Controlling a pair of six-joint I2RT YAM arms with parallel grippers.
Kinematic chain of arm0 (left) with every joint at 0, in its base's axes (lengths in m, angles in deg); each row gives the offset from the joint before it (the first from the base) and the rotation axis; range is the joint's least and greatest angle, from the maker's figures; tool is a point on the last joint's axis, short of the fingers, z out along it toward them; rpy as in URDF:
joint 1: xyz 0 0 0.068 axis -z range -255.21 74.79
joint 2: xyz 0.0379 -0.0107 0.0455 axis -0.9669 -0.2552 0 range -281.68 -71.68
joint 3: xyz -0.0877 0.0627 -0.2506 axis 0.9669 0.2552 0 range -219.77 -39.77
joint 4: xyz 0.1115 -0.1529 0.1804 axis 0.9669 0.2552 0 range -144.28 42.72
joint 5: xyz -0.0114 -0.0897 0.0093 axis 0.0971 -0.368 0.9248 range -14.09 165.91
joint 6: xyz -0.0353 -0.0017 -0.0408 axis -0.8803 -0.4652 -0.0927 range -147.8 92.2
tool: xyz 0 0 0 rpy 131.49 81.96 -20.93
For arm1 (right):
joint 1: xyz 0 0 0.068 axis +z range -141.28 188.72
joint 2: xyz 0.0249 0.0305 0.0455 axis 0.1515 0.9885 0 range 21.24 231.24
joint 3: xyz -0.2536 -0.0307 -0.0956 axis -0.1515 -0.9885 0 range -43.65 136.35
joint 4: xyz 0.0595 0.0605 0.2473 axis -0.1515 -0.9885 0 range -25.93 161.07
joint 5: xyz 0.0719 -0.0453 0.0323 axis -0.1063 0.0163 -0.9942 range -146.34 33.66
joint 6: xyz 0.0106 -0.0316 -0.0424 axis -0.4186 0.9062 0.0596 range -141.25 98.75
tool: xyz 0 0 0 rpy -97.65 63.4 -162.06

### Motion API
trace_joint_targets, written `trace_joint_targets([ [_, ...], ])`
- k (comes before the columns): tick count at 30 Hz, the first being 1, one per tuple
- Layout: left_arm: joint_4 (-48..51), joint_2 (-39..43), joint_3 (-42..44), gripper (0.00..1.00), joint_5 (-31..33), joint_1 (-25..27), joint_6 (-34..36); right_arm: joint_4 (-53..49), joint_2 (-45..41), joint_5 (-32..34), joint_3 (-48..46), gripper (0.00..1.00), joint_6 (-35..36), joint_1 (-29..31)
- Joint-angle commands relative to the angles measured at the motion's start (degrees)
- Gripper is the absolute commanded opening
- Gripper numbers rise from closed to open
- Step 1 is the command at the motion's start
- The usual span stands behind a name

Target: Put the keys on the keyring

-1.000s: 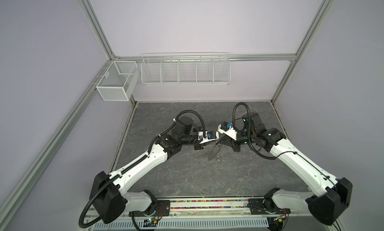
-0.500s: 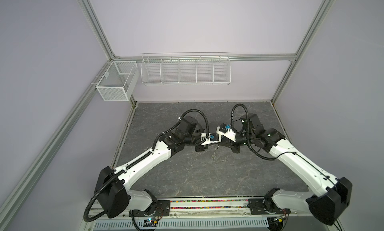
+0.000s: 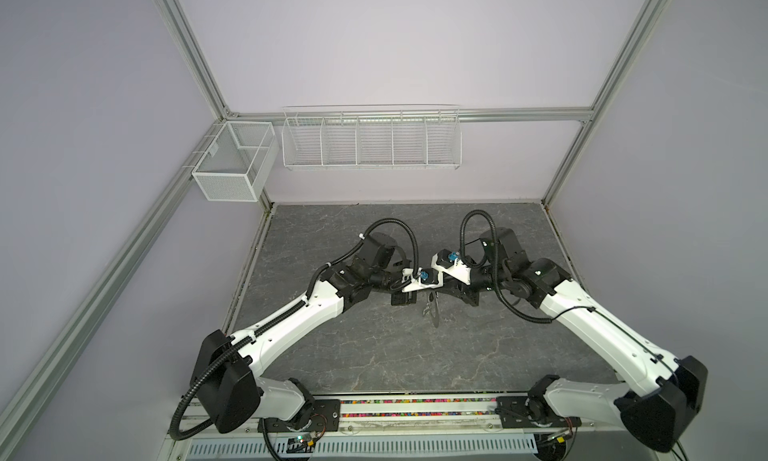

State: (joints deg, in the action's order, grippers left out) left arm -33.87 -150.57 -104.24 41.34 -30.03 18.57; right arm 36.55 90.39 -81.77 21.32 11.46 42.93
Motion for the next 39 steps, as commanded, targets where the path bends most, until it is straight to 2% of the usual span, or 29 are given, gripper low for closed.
trace_joint_targets([
  [1,-4.6,2.0,2.1,0.00,-0.8,-0.2,-4.7,4.6,-4.2,4.0,-2.8,0.35,-0.3,-0.1],
  [8,-15.4,4.9,7.1,0.00,-1.1,-1.7,-12.6,8.6,-8.0,5.2,-7.6,0.35,-4.7,-0.7],
  [14,-22.8,5.9,9.6,0.00,-2.3,-2.2,-17.9,12.4,-8.3,3.4,-9.4,0.34,-7.4,-0.6],
  [32,-26.4,5.7,10.4,0.00,-3.4,-2.2,-20.5,11.7,-5.9,2.4,-6.4,0.20,-3.3,0.3],
  [39,-25.9,5.5,10.3,0.00,-2.8,-2.2,-20.6,12.0,-5.9,3.5,-6.3,0.11,-2.8,0.5],
])
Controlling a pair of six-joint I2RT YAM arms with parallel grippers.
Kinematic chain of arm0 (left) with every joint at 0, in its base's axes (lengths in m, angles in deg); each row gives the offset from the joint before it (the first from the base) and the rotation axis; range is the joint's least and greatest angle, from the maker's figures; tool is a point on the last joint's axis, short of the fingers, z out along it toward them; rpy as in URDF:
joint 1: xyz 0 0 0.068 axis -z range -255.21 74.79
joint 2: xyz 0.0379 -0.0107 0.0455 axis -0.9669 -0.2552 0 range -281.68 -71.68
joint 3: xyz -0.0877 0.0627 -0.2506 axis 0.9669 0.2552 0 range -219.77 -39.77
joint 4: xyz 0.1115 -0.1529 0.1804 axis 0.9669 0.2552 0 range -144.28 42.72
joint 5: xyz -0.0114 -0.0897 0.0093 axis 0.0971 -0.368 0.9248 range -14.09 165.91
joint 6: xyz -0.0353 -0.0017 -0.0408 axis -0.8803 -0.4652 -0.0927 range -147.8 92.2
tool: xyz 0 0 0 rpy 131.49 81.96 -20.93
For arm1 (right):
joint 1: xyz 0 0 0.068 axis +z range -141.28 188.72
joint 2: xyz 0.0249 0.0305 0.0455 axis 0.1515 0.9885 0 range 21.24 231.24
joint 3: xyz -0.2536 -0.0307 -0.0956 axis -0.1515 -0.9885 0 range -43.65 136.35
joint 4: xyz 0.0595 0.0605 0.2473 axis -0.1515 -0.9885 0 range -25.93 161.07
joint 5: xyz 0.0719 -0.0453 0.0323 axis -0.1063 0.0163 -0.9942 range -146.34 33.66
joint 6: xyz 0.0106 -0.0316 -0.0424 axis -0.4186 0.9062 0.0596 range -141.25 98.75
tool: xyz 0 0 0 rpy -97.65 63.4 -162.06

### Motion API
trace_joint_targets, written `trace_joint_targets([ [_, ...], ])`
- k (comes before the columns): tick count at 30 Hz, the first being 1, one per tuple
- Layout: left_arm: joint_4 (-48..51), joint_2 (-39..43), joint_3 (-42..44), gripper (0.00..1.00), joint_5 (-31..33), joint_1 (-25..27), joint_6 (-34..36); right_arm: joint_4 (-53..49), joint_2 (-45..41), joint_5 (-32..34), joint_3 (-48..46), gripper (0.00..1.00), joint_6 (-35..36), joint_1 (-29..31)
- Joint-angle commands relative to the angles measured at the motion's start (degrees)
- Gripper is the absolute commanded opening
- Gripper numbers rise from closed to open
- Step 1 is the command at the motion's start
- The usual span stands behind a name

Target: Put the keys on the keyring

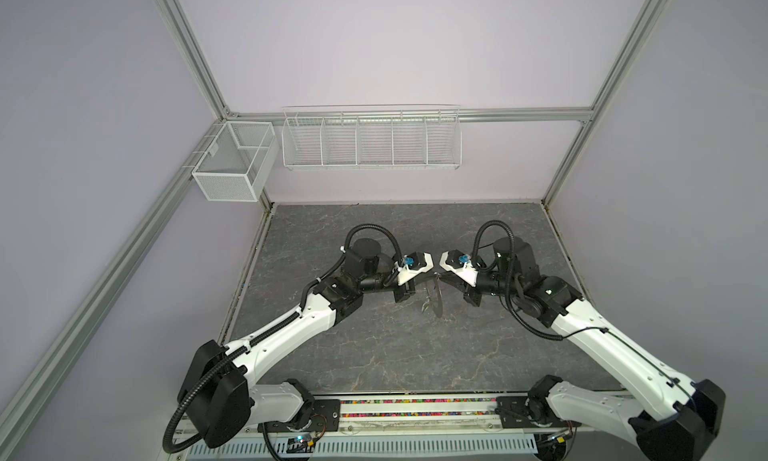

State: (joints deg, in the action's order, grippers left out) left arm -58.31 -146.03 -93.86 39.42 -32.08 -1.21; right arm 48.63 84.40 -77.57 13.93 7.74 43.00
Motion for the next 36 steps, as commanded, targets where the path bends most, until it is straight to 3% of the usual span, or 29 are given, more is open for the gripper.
trace_joint_targets([
  [1,-1.7,1.0,-0.1,0.00,-0.6,-0.2,-1.3,-0.2,0.1,-0.4,1.2,0.09,1.0,0.6],
  [10,-12.7,0.5,2.4,0.00,2.7,-0.2,-8.3,-1.4,0.9,5.6,1.1,0.07,3.0,2.3],
  [18,-31.4,-2.6,7.6,0.00,5.5,-0.2,-15.9,-2.7,5.0,11.3,4.1,0.07,2.6,4.0],
  [24,-39.9,-4.3,10.4,0.00,7.7,-0.2,-18.1,-0.9,4.8,11.0,4.4,0.07,0.7,4.3],
  [29,-37.4,-3.5,10.8,0.00,4.4,-0.6,-16.4,-3.2,2.8,11.3,4.2,0.19,2.1,3.7],
  [36,-35.3,-2.3,10.4,0.00,-5.9,-2.0,-16.4,-5.0,-5.1,2.5,1.4,0.35,5.1,-0.7],
])
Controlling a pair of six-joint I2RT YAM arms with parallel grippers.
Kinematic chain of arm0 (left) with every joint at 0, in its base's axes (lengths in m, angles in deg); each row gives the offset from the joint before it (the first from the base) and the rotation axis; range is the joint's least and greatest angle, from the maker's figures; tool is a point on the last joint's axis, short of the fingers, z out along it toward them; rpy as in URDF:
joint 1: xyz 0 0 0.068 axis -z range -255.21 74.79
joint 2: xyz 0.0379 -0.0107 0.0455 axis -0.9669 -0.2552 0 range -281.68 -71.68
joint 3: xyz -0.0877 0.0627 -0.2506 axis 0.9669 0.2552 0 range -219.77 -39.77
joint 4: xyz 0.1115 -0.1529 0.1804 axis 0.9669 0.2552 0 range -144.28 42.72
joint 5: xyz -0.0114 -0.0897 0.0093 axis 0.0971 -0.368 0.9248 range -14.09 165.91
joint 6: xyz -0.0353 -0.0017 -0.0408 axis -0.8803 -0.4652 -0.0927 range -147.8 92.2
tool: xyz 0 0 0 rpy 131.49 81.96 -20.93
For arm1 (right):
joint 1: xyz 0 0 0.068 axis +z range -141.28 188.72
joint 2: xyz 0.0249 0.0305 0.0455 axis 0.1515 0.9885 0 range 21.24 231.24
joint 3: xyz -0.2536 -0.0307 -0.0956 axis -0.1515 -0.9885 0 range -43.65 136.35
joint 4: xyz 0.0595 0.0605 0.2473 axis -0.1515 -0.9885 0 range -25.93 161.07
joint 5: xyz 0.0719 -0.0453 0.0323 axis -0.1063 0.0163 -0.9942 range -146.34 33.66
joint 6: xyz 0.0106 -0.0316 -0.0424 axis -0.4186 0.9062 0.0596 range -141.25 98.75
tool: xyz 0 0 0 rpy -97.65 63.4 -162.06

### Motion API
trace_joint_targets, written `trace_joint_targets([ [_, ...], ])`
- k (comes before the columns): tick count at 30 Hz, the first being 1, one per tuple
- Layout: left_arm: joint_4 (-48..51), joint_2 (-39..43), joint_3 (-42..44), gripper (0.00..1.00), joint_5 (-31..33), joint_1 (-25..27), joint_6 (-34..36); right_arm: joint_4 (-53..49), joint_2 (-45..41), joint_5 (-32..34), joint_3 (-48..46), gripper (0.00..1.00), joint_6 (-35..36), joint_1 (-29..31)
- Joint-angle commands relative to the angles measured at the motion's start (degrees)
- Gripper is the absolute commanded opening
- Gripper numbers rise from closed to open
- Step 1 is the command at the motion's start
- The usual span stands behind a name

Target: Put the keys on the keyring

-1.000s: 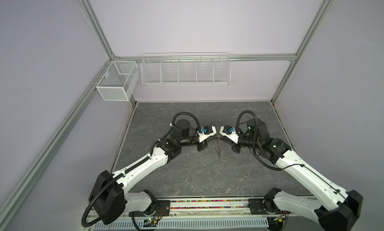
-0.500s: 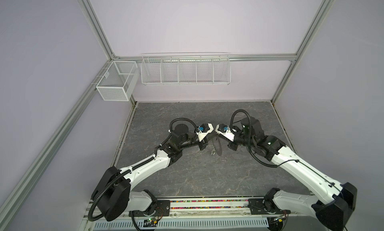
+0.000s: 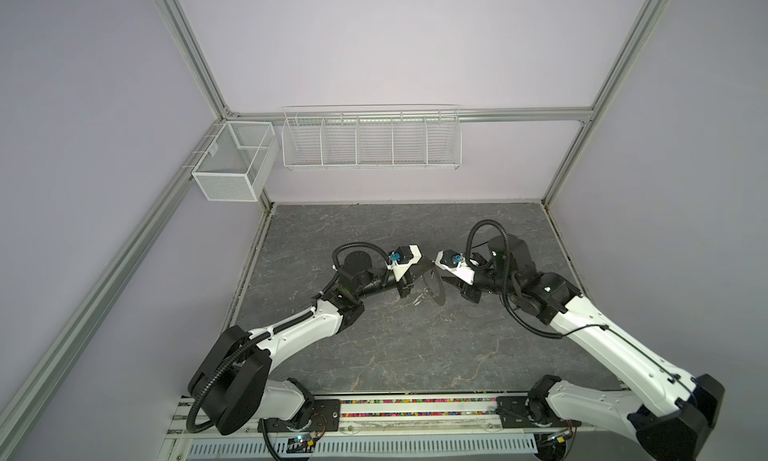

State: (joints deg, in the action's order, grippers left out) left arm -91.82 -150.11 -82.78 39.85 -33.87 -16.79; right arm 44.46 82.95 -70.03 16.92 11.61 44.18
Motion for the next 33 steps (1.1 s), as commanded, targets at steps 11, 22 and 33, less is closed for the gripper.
trace_joint_targets([
  [11,3.0,1.7,-3.3,0.00,-14.8,-0.3,-0.1,-1.8,-2.2,-16.5,1.2,0.31,-0.8,-3.4],
  [22,2.6,1.2,-3.6,0.00,-14.4,-0.2,-0.2,0.4,0.0,-18.0,0.7,0.19,-2.3,-3.5],
  [33,3.1,0.8,-3.8,0.00,-13.7,-0.2,0.4,0.7,0.3,-17.8,0.2,0.07,-2.2,-3.5],
])
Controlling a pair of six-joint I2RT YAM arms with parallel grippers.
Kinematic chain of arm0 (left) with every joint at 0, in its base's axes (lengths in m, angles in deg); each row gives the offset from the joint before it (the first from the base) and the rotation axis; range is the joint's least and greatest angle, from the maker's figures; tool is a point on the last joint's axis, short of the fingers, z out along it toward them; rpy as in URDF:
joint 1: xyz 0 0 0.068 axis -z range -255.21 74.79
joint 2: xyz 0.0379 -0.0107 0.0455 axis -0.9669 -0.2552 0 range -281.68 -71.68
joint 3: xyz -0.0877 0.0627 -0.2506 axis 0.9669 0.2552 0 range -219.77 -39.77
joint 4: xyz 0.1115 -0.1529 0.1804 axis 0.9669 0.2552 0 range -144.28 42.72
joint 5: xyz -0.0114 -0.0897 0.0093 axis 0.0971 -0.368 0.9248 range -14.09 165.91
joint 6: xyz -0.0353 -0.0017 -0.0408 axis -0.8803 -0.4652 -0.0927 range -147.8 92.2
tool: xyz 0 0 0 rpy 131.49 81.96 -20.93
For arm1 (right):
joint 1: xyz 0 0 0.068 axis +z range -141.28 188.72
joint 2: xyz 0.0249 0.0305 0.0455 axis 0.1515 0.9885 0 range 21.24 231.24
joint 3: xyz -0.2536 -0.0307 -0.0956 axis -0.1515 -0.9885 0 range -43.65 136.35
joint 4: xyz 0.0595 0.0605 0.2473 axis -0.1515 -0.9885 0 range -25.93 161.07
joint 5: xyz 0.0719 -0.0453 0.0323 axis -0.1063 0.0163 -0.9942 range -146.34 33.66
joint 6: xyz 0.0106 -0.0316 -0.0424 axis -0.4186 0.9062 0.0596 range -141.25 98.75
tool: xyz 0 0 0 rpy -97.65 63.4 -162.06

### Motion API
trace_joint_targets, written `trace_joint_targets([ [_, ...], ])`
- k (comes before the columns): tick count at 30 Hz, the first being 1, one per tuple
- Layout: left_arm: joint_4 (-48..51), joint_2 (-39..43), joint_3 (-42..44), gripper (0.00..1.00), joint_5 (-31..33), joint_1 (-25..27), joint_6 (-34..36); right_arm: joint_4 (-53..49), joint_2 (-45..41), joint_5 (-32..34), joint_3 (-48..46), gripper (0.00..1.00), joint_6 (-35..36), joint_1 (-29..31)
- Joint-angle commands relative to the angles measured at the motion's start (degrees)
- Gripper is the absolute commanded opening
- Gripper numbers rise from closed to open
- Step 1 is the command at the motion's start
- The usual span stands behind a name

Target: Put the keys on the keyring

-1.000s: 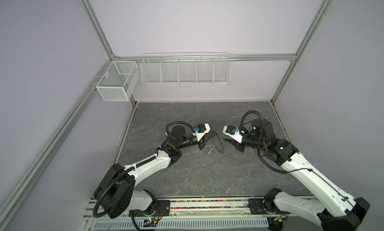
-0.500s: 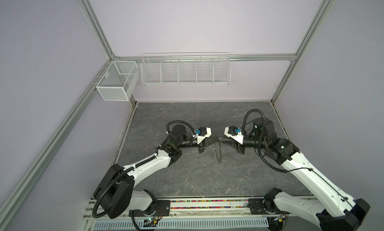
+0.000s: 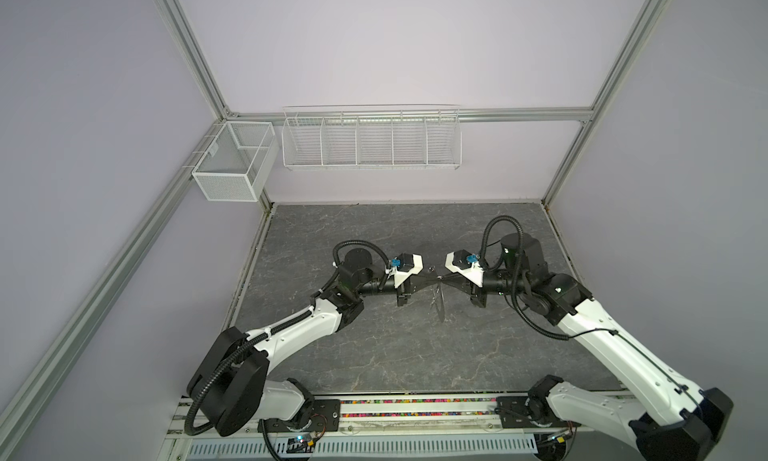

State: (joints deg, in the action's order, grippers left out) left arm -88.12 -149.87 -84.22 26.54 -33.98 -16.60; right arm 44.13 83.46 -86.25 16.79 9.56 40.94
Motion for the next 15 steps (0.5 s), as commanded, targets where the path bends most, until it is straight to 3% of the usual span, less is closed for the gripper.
trace_joint_targets([
  [1,-0.3,0.6,-2.5,0.00,-0.2,-0.1,0.4,1.1,-0.4,-1.6,0.2,0.07,-0.2,-0.2],
  [4,1.6,0.6,-2.7,0.01,1.5,-0.1,1.7,0.1,-0.4,-1.0,0.4,0.07,0.0,-0.2],
  [6,6.9,1.0,-3.9,0.26,3.8,-0.1,5.2,-0.6,-0.3,-0.5,0.7,0.07,-0.2,-0.3],
  [8,13.2,2.4,-5.1,0.39,6.9,-0.1,9.8,-1.7,-0.3,0.8,1.0,0.07,-0.5,-0.2],
  [10,18.3,4.7,-5.7,0.43,10.4,-0.1,15.1,-4.2,0.5,2.5,2.0,0.07,-0.6,-0.2],
  [15,31.3,8.7,-8.8,0.40,17.3,1.0,26.3,-14.0,5.4,4.3,7.9,0.07,-0.3,-0.2],
])
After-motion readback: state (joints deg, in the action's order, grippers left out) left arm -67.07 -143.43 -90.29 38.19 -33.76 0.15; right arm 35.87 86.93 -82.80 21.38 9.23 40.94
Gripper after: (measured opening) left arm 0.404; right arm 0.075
